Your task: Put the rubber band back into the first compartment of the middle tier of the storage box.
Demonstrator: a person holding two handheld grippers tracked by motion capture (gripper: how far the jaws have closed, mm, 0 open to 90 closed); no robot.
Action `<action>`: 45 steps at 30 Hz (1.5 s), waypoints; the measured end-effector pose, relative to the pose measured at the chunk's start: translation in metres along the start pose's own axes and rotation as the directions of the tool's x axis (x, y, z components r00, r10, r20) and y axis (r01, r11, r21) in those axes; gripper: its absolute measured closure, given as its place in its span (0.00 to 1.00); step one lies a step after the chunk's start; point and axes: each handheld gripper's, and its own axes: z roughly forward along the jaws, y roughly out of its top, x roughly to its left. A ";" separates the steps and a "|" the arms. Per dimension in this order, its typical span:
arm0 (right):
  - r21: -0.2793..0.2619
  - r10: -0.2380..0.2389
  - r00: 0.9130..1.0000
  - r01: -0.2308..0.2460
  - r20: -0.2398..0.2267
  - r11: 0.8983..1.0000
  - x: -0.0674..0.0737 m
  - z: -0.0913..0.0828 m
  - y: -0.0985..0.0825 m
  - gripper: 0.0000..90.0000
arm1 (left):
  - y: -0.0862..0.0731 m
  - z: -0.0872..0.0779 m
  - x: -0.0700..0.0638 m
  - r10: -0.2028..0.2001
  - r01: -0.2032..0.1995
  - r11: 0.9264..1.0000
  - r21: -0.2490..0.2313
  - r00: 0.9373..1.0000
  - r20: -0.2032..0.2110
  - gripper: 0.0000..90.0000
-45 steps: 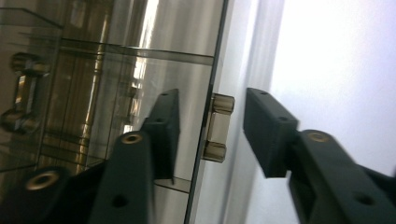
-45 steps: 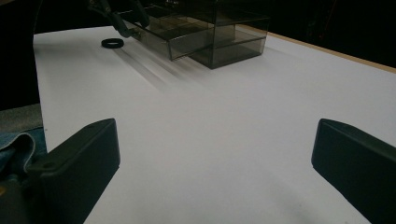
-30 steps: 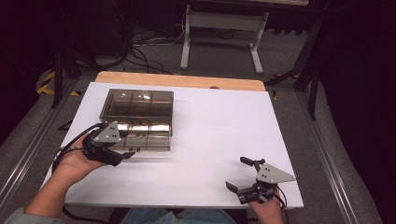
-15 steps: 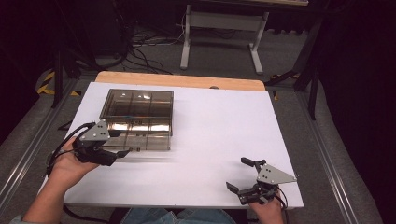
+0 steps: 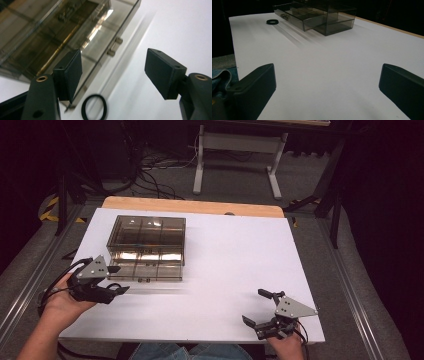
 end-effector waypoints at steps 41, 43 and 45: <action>0.002 0.001 1.000 -0.001 -0.005 1.000 0.000 0.000 0.000 0.02 | -0.041 0.010 0.003 -0.087 0.085 0.990 0.109 0.996 0.008 0.41; 0.003 0.000 1.000 0.000 -0.006 1.000 0.000 0.000 0.000 0.02 | -0.042 0.013 0.003 -0.087 0.085 0.990 0.113 0.996 0.010 0.43; 0.003 0.000 1.000 0.000 -0.006 1.000 0.000 0.000 0.000 0.02 | -0.042 0.016 0.003 -0.089 0.087 0.989 0.118 0.996 0.011 0.45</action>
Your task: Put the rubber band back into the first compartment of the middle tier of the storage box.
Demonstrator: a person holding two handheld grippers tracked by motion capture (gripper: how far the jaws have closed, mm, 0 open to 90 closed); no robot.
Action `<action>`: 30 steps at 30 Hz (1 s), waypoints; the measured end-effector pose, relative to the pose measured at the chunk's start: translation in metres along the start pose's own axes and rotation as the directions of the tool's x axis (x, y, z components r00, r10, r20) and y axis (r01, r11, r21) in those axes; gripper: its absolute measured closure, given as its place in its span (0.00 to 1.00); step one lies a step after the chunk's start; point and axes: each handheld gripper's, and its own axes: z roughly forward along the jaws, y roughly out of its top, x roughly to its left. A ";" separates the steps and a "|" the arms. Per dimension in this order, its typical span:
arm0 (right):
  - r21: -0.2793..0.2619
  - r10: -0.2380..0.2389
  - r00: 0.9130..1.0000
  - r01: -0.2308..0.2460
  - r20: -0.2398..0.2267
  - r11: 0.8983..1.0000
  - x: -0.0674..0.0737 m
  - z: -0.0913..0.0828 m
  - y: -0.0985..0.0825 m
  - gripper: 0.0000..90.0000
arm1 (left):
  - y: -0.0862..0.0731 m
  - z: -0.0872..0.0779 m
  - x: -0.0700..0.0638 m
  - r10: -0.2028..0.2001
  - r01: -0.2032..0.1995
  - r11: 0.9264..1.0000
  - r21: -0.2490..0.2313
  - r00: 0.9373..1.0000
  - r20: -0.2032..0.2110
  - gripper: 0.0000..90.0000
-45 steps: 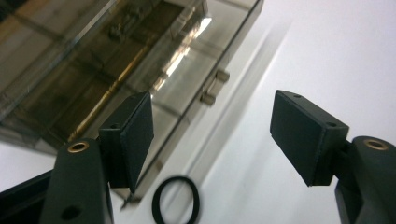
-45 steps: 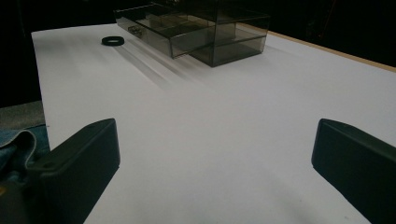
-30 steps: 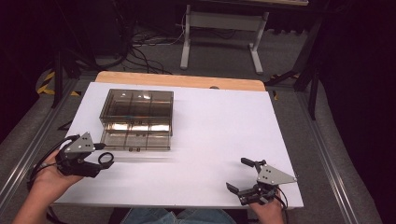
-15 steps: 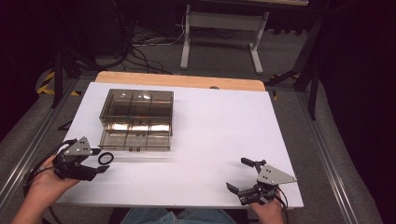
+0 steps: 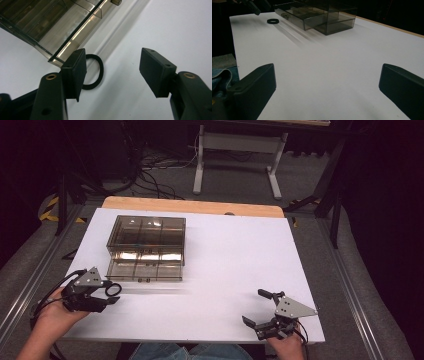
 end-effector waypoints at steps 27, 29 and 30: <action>0.007 -0.005 1.000 0.005 -0.007 1.000 0.001 0.000 0.000 0.02 | -0.005 0.028 0.009 -0.109 0.112 0.988 0.106 0.993 -0.040 0.67; 0.007 -0.004 1.000 0.004 -0.007 1.000 0.001 0.000 0.000 0.02 | -0.005 0.029 0.010 -0.111 0.114 0.987 0.111 0.993 -0.038 0.69; 0.007 -0.004 1.000 0.004 -0.007 1.000 0.001 0.000 0.000 0.02 | -0.005 0.029 0.010 -0.113 0.117 0.987 0.112 0.993 -0.039 0.70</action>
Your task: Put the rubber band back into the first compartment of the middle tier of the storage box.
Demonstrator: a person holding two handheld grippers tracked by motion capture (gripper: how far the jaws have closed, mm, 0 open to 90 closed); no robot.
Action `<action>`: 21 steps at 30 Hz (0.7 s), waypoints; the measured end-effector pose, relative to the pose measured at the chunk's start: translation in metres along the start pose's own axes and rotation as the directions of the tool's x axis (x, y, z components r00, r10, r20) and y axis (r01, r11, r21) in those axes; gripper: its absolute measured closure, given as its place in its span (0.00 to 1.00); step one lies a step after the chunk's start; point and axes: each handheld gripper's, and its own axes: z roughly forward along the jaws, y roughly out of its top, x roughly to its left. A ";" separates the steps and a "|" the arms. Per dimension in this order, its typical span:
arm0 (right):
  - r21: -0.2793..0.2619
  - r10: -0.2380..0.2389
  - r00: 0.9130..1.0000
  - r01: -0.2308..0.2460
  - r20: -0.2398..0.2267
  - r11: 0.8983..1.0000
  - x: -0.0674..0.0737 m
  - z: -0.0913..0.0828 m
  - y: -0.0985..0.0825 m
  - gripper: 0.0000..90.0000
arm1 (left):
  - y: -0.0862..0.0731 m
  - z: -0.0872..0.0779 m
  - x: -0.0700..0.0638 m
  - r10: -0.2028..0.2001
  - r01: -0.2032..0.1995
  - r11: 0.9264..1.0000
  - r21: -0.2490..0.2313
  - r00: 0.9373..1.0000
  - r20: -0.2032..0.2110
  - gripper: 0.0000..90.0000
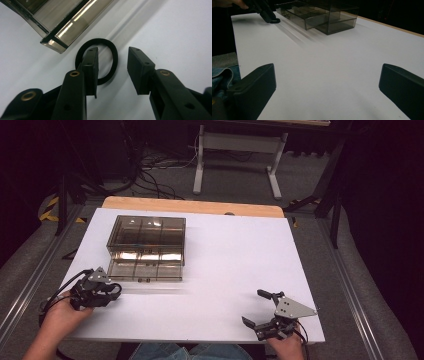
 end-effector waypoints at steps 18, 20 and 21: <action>0.001 -0.001 1.000 0.001 -0.003 1.000 0.000 0.001 0.000 0.02 | 0.002 0.002 0.000 -0.006 0.006 1.000 0.027 1.000 0.022 0.95; 0.002 0.003 1.000 -0.003 -0.004 1.000 0.001 0.002 0.000 0.02 | 0.002 0.001 0.000 0.001 -0.002 1.000 0.025 1.000 0.015 0.95; 0.002 0.003 1.000 -0.003 -0.005 1.000 0.001 0.002 0.000 0.02 | 0.002 0.001 0.000 -0.001 0.001 1.000 0.025 1.000 0.026 0.95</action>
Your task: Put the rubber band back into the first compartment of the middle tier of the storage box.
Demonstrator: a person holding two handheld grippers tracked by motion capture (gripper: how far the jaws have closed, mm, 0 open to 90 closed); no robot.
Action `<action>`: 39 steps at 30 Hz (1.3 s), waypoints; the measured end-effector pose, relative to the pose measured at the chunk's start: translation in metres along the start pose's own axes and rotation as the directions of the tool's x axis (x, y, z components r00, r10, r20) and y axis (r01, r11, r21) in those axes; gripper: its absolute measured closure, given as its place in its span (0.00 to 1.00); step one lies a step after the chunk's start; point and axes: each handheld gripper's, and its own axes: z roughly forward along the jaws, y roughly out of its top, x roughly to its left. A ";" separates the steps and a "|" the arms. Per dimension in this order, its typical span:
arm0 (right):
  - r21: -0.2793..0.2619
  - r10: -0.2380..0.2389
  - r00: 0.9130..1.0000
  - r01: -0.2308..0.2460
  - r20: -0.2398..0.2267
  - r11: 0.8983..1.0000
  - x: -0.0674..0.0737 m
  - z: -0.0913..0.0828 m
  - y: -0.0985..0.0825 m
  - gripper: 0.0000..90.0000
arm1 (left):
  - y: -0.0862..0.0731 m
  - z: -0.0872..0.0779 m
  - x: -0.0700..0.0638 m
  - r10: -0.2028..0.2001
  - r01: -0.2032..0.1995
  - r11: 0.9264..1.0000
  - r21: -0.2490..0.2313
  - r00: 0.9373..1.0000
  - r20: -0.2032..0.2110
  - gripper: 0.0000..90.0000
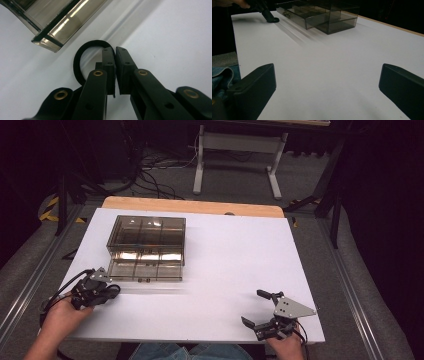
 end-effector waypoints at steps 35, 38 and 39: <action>-0.001 0.002 1.000 -0.002 0.001 1.000 0.000 0.000 0.000 0.02 | 0.013 -0.042 -0.027 0.084 -0.084 0.994 -0.074 0.996 0.005 0.96; 0.000 0.000 1.000 0.000 0.001 1.000 0.000 -0.001 0.000 0.02 | 0.014 -0.043 -0.027 0.082 -0.082 0.993 -0.080 0.997 0.000 0.96; 0.000 0.000 1.000 0.000 0.002 1.000 0.000 -0.001 0.000 0.02 | 0.014 -0.043 -0.027 0.081 -0.080 0.994 -0.079 0.997 0.001 0.96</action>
